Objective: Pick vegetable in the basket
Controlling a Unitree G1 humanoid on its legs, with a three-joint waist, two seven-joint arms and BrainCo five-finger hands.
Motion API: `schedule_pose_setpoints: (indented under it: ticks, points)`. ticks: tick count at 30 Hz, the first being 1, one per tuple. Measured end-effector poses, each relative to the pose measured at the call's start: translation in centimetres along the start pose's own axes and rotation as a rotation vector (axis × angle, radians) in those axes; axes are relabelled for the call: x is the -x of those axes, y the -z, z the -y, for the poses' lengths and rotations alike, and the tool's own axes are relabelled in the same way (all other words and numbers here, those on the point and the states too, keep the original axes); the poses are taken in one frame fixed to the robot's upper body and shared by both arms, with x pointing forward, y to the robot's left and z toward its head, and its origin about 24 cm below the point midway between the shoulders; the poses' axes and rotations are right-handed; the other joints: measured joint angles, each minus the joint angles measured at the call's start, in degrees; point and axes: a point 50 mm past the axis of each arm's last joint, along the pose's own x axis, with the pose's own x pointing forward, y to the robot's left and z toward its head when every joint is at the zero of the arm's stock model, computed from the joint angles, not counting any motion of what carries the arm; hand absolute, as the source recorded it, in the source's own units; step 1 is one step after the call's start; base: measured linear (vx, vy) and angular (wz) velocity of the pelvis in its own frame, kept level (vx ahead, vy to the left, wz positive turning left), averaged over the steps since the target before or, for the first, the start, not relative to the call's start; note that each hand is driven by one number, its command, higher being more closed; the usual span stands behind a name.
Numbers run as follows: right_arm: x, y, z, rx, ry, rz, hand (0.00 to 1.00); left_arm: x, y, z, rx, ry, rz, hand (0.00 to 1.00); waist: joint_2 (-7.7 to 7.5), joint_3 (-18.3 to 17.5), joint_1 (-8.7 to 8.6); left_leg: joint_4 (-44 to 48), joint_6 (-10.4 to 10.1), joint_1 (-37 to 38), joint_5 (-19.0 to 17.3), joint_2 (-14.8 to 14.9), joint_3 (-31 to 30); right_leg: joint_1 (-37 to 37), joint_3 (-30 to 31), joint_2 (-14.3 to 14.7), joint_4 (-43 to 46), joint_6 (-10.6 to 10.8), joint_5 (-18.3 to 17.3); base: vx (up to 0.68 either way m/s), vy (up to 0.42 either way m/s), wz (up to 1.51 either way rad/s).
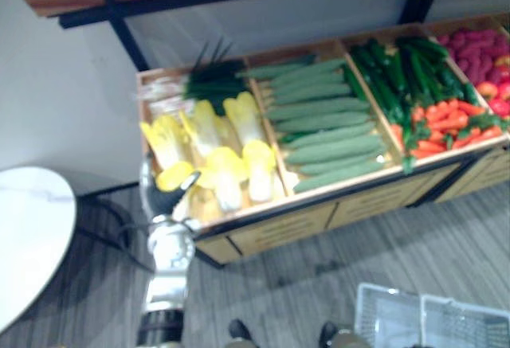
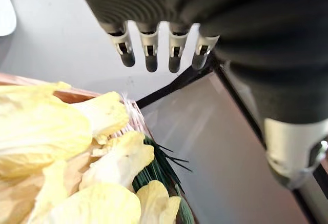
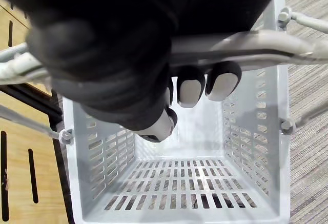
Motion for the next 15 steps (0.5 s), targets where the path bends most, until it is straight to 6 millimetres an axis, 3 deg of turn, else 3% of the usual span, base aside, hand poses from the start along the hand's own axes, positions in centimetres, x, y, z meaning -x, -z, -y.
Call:
schedule_pose_setpoints:
  ticks: [7,10,15]
  points:
    - [-0.3,-1.9,-0.2,0.021,0.001,0.05,1.0,-0.3,0.5,1.7,-0.096,0.058,-0.026,0.0,1.15,0.7,-0.31,0.0,0.0,-1.2,0.0,0.1,1.6,-2.8,2.1,0.2,-0.2,-0.3,0.7,-0.01,0.015,-0.14]
    - [-0.6,-3.9,0.0,0.02,0.012,0.098,1.0,-1.4,-0.3,2.5,-0.143,0.059,0.001,0.0,1.89,3.0,-0.53,0.0,0.0,-2.8,0.0,0.2,1.6,-4.3,2.6,0.5,-0.4,-0.5,1.8,-0.04,0.005,-0.08]
    - [-0.6,-5.8,-0.6,0.009,0.019,0.145,1.0,-2.9,-0.7,2.7,-0.174,0.051,-0.001,0.0,1.8,5.1,-1.66,0.0,0.5,-5.1,0.3,0.1,1.8,-7.0,2.9,0.4,-0.1,-0.7,2.4,0.0,0.002,-0.02]
